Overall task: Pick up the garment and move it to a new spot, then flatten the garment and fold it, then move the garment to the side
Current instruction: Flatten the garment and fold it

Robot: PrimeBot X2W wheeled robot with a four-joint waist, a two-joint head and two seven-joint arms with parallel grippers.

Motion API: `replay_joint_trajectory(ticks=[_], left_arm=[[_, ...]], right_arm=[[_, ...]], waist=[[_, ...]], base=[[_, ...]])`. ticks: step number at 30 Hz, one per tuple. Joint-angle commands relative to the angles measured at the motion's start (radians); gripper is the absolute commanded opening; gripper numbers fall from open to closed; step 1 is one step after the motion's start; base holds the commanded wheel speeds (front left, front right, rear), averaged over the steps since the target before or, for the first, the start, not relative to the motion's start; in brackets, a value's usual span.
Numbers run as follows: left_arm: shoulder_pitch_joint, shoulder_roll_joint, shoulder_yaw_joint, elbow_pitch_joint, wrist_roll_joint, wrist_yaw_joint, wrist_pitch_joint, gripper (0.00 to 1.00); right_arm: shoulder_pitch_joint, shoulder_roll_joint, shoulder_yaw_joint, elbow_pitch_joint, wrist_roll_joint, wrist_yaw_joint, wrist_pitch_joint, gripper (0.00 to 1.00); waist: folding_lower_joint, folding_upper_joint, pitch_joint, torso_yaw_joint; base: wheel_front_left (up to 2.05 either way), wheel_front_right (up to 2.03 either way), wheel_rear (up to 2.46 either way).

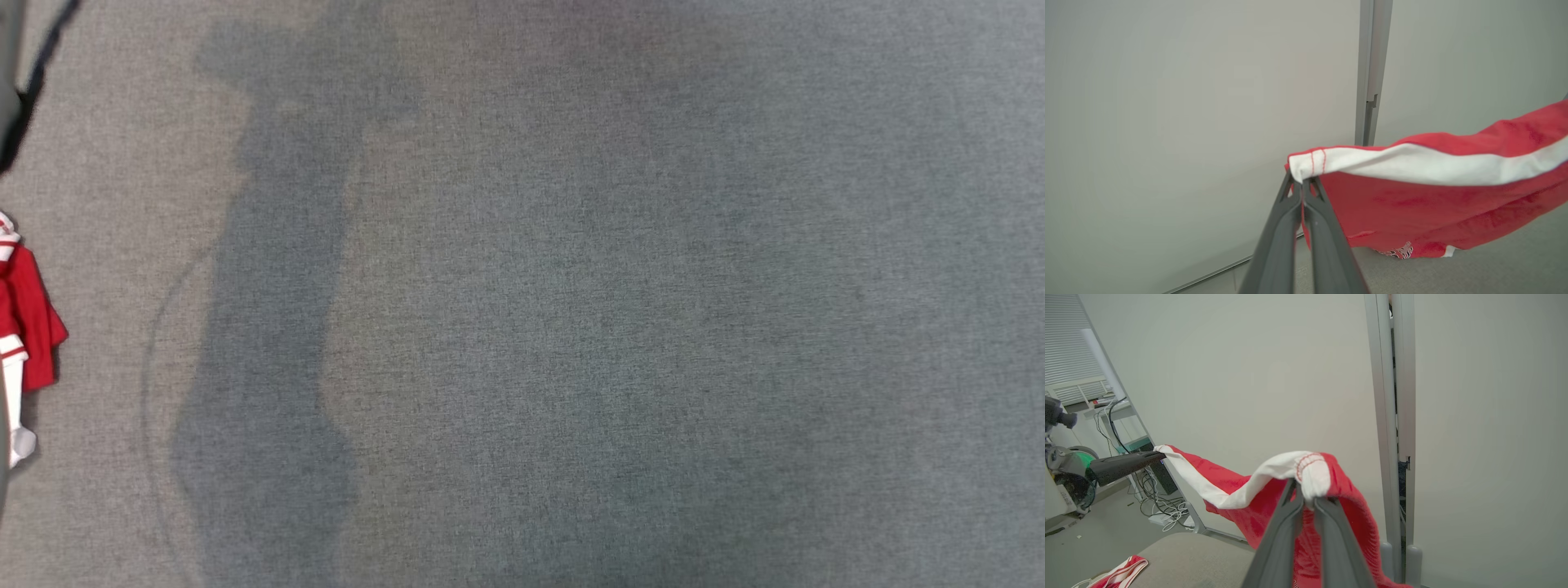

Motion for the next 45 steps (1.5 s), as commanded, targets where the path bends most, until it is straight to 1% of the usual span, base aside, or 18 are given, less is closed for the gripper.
replay_joint_trajectory(ticks=[1, 3, 7, 11, 15, 18, 19, 22, 23, 26, 30, 33, 37, 41, 45], left_arm=[[0.042, 0.015, -0.019, -0.020, -0.039, 0.000, 0.011, 0.00], [0.095, 0.040, -0.066, -0.056, -0.071, 0.000, 0.023, 0.00], [0.204, 0.116, -0.169, -0.143, -0.133, 0.000, 0.066, 0.00], [0.325, 0.186, -0.240, -0.238, -0.219, 0.000, 0.120, 0.00], [0.441, 0.275, -0.320, -0.357, -0.271, 0.000, 0.171, 0.00], [0.525, 0.339, -0.355, -0.444, -0.324, 0.000, 0.210, 0.00], [0.576, 0.388, -0.370, -0.501, -0.357, 0.000, 0.254, 0.00], [0.654, 0.450, -0.386, -0.585, -0.417, 0.006, 0.333, 0.00], [0.654, 0.450, -0.386, -0.585, -0.417, 0.006, 0.333, 0.00], [0.721, 0.516, -0.399, -0.689, -0.478, 0.032, 0.423, 0.00], [0.796, 0.616, -0.419, -0.861, -0.556, 0.079, 0.542, 0.00], [0.844, 0.684, -0.428, -0.991, -0.608, 0.126, 0.603, 0.00], [0.885, 0.766, -0.430, -1.130, -0.657, 0.185, 0.656, 0.00], [0.894, 0.818, -0.434, -1.216, -0.659, 0.218, 0.686, 0.00], [0.861, 0.831, -0.422, -1.232, -0.676, 0.238, 0.727, 0.00]], right_arm=[[0.040, -0.007, 0.029, -0.028, 0.022, 0.000, 0.001, 0.00], [0.090, -0.021, 0.080, -0.063, 0.035, 0.000, 0.000, 0.00], [0.185, -0.051, 0.159, -0.131, 0.075, 0.000, -0.005, 0.00], [0.283, -0.089, 0.237, -0.203, 0.109, 0.000, 0.002, 0.00], [0.386, -0.136, 0.322, -0.287, 0.138, 0.000, 0.017, 0.00], [0.457, -0.169, 0.362, -0.343, 0.149, 0.000, 0.044, 0.00], [0.502, -0.185, 0.378, -0.382, 0.147, 0.000, 0.072, 0.00], [0.573, -0.208, 0.390, -0.433, 0.145, 0.000, 0.112, 0.00], [0.573, -0.208, 0.390, -0.433, 0.145, 0.000, 0.112, 0.00], [0.638, -0.239, 0.396, -0.489, 0.140, 0.000, 0.165, 0.00], [0.729, -0.276, 0.400, -0.585, 0.149, 0.000, 0.227, 0.00], [0.796, -0.308, 0.401, -0.656, 0.161, 0.000, 0.274, 0.00], [0.861, -0.342, 0.399, -0.735, 0.170, 0.000, 0.329, 0.00], [0.886, -0.353, 0.368, -0.776, 0.171, 0.000, 0.358, 0.00], [0.890, -0.339, 0.318, -0.771, 0.171, 0.000, 0.367, 0.00]], waist=[[0.0000, 0.0000, -0.010, -0.003], [0.0000, 0.0000, -0.035, -0.004], [0.0000, 0.0000, -0.090, -0.009], [0.0000, 0.0000, -0.158, -0.005], [0.0000, 0.0000, -0.237, -0.001], [0.0000, 0.0000, -0.294, 0.003], [0.0000, 0.0000, -0.325, 0.002], [0.0000, 0.0000, -0.371, 0.000], [0.0000, 0.0000, -0.371, 0.000], [0.0000, 0.0000, -0.407, -0.001], [0.0000, 0.0000, -0.438, -0.008], [0.0000, 0.0000, -0.449, -0.017], [0.0000, 0.0000, -0.446, -0.035], [0.0000, 0.0000, -0.430, -0.061], [0.0000, 0.0000, -0.402, -0.085]], base=[[0.00, 0.00, 0.00], [0.00, 0.00, 0.00], [0.00, 0.00, 0.00], [0.00, 0.00, 0.00], [0.00, 0.00, 0.00], [0.00, 0.00, 0.00], [0.00, 0.00, 0.00], [0.00, 0.00, 0.00], [0.00, 0.00, 0.00], [0.00, 0.00, 0.00], [0.00, 0.00, 0.00], [0.00, 0.00, 0.00], [0.00, 0.00, 0.00], [0.00, 0.00, 0.00], [0.00, 0.00, 0.00]])
